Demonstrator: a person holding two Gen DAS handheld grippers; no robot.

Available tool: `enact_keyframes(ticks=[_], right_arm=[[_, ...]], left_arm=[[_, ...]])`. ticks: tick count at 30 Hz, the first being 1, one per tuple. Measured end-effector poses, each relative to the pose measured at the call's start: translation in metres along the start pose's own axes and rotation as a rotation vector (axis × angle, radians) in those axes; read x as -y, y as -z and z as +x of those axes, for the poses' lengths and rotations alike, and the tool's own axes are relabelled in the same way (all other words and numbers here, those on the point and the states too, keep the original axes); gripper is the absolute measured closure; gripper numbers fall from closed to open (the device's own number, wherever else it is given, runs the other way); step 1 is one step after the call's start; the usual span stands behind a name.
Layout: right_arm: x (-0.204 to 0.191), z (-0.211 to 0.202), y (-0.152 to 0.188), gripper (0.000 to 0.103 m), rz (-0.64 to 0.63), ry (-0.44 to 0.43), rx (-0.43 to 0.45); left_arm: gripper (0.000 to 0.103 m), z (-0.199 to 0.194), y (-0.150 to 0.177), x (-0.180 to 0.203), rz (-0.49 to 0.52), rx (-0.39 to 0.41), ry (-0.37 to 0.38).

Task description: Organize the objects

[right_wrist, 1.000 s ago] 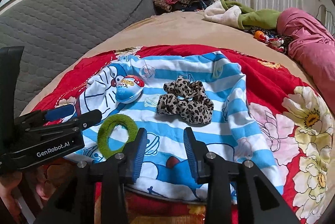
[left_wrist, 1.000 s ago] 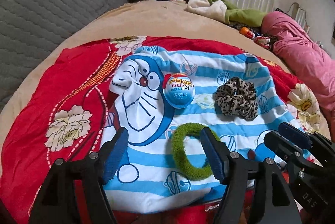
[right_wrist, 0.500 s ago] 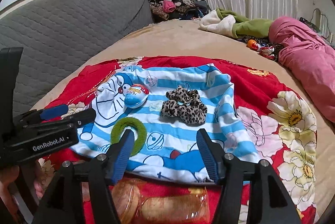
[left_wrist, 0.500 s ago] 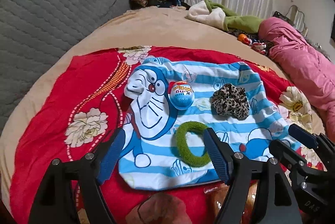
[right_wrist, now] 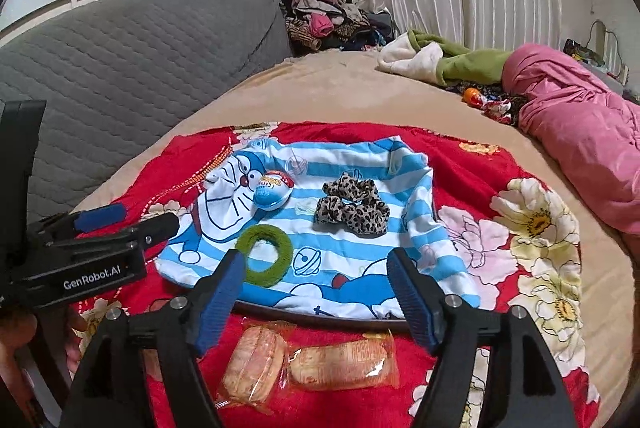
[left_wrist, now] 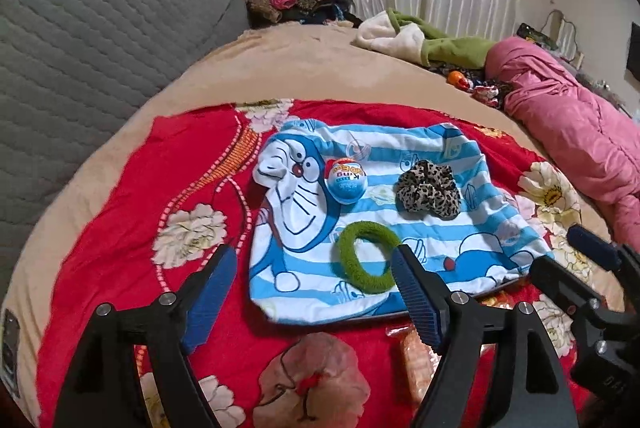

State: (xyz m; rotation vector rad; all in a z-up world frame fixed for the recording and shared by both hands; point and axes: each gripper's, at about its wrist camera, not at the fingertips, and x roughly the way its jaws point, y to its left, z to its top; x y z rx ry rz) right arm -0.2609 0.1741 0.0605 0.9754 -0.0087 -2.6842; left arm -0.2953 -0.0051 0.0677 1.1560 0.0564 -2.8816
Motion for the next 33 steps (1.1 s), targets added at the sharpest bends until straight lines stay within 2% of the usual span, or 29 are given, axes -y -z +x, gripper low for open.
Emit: enact_keyframes(ticks=[13,20,33], right_arm=[[-0.016,-0.051,-0.006,0.020,-0.033,0.027,0.054],[-0.029,-0.077,-0.005,0.019,-0.049,0.033,0.078],[-0.052,-0.121,0.006,0.016,-0.076,0.039,0.123]], left_arm=[[0.022,-0.046,0.011,-0.010,-0.015,0.029,0.006],[0.022,-0.073,0.020,-0.012,-0.003,0.055,-0.012],[0.020,-0.113,0.043,-0.022,-0.015,0.060,0.005]])
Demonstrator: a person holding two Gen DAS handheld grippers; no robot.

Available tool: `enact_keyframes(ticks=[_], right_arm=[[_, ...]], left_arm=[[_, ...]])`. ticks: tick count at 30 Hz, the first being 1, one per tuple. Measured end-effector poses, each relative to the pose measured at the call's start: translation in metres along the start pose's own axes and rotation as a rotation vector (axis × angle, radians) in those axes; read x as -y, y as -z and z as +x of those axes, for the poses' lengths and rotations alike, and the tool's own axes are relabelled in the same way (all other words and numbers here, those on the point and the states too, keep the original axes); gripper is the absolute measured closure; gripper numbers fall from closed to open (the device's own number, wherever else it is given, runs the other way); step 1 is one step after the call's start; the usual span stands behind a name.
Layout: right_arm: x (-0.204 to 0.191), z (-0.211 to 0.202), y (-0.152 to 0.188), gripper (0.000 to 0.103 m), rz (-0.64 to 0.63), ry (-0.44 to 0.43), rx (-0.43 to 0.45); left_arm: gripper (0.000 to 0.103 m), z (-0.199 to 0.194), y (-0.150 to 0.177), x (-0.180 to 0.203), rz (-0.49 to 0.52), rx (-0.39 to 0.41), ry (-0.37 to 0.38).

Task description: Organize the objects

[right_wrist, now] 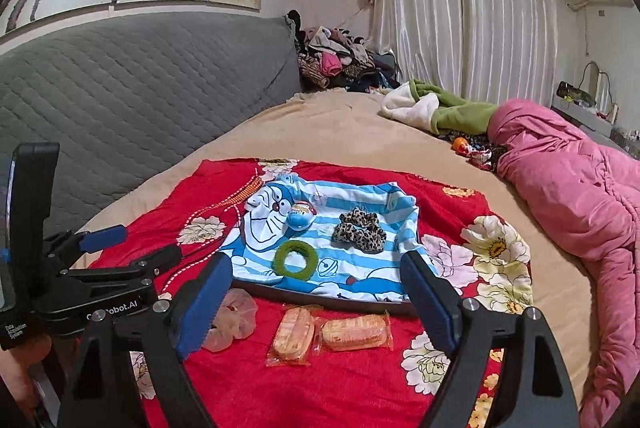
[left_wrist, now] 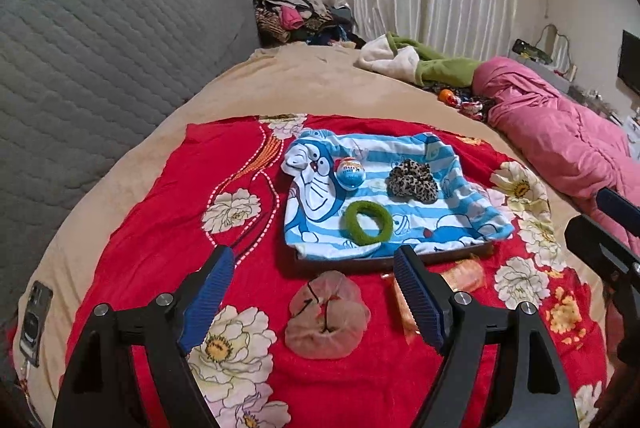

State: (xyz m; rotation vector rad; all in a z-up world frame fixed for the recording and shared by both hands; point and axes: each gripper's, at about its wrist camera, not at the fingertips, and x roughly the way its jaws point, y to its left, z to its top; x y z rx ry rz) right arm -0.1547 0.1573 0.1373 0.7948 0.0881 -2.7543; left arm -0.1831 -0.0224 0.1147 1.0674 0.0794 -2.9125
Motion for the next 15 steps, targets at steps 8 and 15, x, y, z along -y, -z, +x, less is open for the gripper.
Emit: enact_keyframes(ticks=[8,15], right_arm=[[-0.007,-0.023,0.004,0.013,-0.007,0.004,0.028],[-0.013,-0.028,0.011,0.013,-0.012,0.009,0.017]], left_arm=[[0.020,-0.017,0.009,-0.002,0.001,0.013,0.001],[0.020,-0.027,0.020,-0.005,0.000,0.015,0.010]])
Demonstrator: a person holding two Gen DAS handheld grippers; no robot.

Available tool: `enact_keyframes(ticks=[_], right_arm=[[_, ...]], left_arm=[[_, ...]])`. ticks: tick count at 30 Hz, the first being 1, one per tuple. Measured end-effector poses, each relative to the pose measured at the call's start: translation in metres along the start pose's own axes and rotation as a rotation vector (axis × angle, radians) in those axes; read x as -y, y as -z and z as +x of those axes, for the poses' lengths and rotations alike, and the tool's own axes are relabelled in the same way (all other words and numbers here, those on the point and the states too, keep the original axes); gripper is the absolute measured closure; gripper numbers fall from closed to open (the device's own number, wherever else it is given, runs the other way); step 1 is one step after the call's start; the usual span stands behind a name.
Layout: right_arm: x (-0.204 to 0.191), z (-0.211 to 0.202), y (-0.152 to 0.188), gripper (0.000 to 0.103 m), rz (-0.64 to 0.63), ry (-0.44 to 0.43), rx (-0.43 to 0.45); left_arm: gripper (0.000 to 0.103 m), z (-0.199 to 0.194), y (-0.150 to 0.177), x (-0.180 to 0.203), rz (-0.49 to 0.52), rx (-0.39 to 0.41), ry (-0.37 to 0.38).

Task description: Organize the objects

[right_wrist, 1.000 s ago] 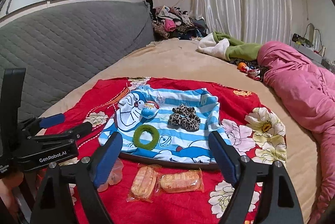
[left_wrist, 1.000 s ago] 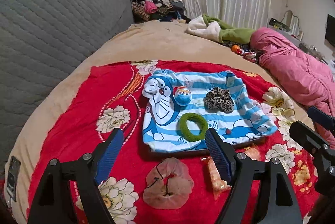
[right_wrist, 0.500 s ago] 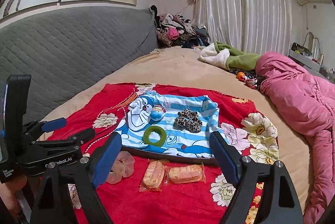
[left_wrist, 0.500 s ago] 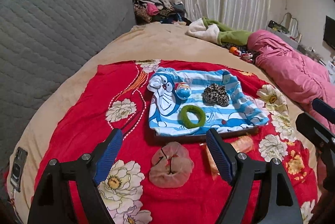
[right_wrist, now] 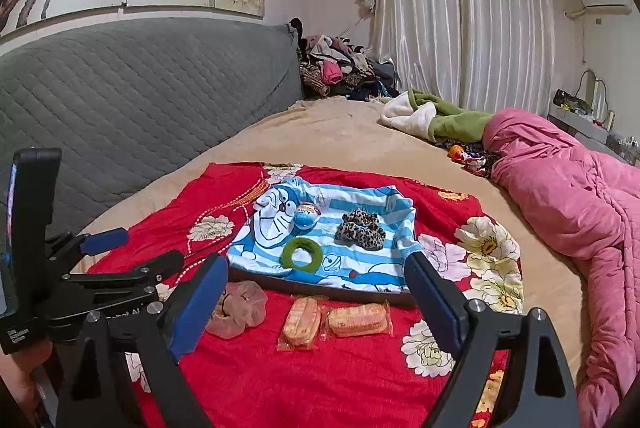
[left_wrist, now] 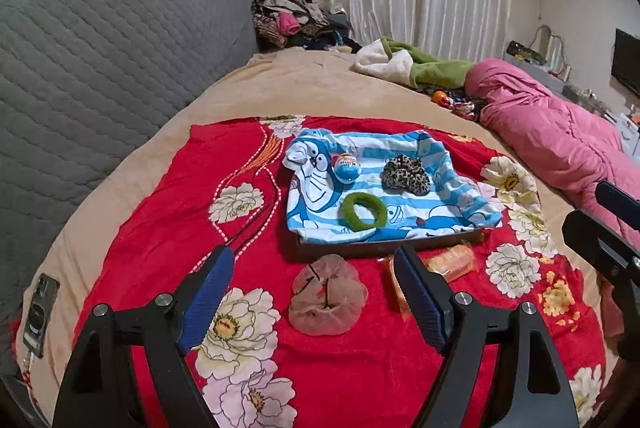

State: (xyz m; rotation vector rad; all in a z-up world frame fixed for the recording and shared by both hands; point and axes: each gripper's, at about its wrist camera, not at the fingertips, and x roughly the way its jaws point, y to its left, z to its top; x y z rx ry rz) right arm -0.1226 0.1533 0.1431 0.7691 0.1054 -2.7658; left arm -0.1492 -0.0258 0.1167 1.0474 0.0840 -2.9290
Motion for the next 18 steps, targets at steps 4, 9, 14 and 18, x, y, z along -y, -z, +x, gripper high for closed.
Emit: enact_keyframes(ticks=[4,9,14,18], right_arm=[[-0.004,-0.003,0.005,0.013,-0.002,0.002,-0.003],[-0.010,-0.007,0.013,0.012,0.000,0.003,-0.006],[-0.014,-0.011,0.022,0.011,-0.005,0.007,-0.012],[-0.021,-0.010,0.036,0.011,-0.007,0.010,-0.029]], left_arm=[[0.020,-0.003,0.009,-0.005,-0.002,-0.004,-0.001],[0.020,-0.009,0.022,-0.012,-0.008,-0.011,0.004],[0.020,-0.014,0.034,-0.018,-0.009,-0.007,0.006],[0.020,-0.014,0.046,-0.021,-0.002,-0.013,0.003]])
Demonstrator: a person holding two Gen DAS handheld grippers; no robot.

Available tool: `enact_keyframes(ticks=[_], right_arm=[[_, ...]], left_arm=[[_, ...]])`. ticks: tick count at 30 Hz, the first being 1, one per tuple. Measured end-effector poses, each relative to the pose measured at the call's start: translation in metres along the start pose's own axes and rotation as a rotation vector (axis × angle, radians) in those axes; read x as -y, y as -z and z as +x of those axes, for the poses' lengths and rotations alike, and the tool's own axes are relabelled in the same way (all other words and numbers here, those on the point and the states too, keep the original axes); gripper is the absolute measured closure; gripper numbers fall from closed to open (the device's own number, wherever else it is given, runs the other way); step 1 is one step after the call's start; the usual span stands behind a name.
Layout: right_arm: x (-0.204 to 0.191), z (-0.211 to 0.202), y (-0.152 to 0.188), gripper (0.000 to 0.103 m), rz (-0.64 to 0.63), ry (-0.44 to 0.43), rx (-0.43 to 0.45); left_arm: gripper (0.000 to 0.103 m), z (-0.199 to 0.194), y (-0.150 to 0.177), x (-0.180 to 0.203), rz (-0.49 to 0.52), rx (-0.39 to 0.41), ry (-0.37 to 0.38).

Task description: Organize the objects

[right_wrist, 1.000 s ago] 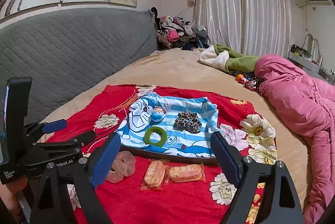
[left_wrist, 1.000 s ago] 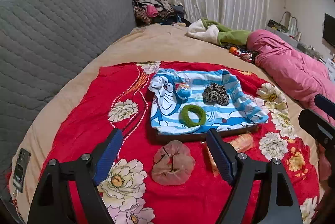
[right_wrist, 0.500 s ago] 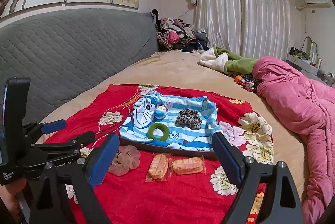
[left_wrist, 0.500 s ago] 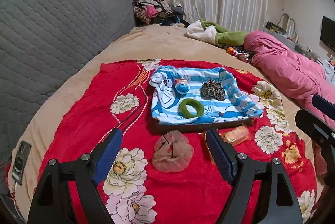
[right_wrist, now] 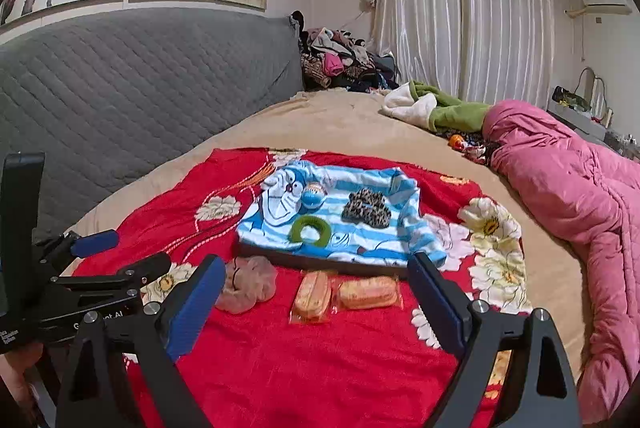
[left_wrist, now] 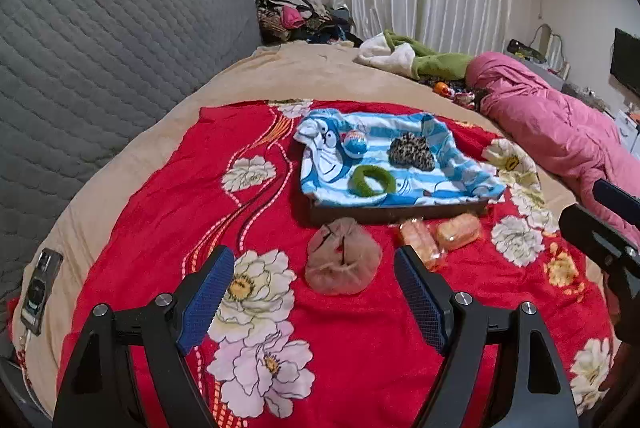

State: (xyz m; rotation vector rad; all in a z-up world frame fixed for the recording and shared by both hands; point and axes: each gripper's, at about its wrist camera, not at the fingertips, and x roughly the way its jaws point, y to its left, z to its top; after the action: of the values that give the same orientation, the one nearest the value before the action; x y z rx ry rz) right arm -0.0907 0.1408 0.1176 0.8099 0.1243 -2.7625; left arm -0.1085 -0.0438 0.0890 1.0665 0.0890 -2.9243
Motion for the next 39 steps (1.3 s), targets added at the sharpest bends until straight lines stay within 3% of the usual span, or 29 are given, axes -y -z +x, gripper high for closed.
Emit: enact_keyframes(ticks=[16,39], right_arm=[[-0.013,0.030,0.052,0.011,-0.024,0.045,-0.093],[-0.008,0.127,0.072,0.011,-0.018,0.055,-0.236]], left_arm=[[0.020,0.028,0.049,0.005,0.043,-0.052,0.016],[0.020,0.116,0.054,0.004,0.044,-0.141,0.044]])
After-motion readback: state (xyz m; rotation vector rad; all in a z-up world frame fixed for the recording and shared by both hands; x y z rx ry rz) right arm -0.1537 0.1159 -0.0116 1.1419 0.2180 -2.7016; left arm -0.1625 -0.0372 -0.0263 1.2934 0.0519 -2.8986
